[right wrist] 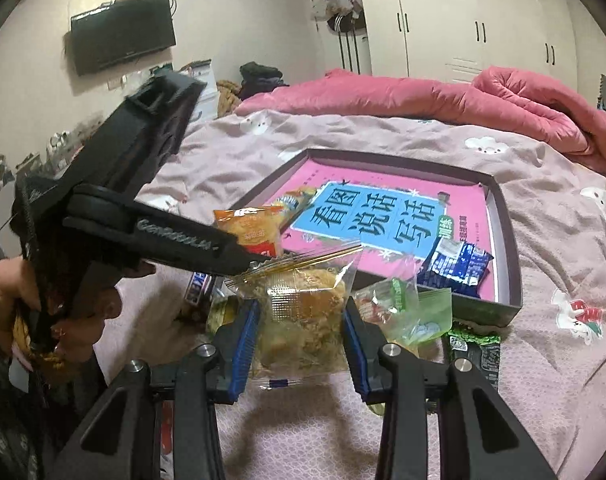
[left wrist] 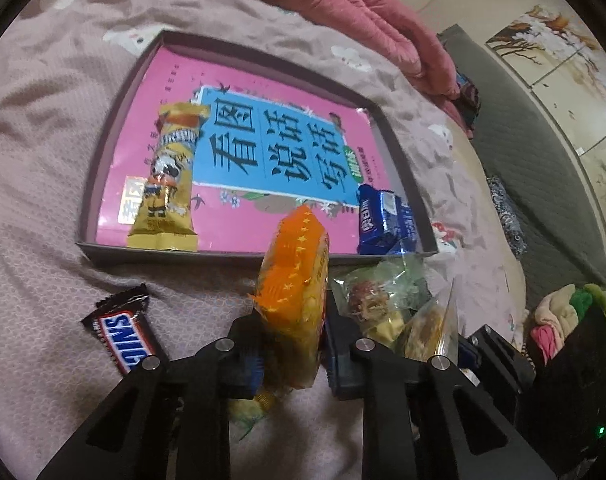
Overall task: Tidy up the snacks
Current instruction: 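Grasp the orange chip bag with left tool while right tool grasps clear pastry bag, then carry the orange chip bag and clear pastry bag over the tray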
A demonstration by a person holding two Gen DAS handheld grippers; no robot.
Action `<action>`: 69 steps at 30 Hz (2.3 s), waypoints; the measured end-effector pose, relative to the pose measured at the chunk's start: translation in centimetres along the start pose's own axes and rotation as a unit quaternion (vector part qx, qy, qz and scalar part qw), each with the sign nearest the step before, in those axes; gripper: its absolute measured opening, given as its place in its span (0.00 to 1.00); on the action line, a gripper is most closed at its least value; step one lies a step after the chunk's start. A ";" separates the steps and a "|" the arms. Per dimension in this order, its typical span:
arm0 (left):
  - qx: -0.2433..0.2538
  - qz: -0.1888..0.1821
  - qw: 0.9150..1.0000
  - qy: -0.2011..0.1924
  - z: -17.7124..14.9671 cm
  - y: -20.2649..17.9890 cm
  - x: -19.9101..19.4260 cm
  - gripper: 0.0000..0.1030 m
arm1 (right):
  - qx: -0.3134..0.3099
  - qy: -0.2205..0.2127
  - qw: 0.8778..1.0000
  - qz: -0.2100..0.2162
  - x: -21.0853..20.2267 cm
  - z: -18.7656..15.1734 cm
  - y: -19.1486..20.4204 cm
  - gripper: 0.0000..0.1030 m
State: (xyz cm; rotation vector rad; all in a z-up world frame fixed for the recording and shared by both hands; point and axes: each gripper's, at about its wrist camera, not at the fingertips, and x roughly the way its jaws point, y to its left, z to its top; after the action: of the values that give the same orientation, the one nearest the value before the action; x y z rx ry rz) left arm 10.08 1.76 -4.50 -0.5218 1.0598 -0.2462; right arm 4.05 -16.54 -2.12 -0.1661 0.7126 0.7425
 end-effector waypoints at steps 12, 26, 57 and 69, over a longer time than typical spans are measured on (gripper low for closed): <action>0.005 -0.001 0.999 -0.042 0.4 -0.3 -3.5 0.23 | 0.047 -0.022 0.999 -0.001 -1.6 0.7 -0.9 0.39; 0.036 0.020 0.995 -0.092 1.3 -1.7 -6.9 0.23 | 0.057 -0.049 0.997 -0.027 -3.2 2.4 -1.3 0.39; 0.017 0.005 0.994 -0.111 5.3 -2.4 -3.2 0.23 | 0.146 -0.068 0.978 -0.135 -1.8 4.4 -9.0 0.40; 0.003 0.007 0.995 -0.096 5.5 -1.5 -0.8 0.23 | 0.164 -0.038 0.975 -0.148 1.1 3.1 -11.0 0.40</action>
State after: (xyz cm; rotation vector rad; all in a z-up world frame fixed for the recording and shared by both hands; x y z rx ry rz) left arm 14.65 2.47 -1.03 -0.5227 0.8760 -0.1829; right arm 13.67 -22.85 -1.63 0.0575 0.7090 0.3379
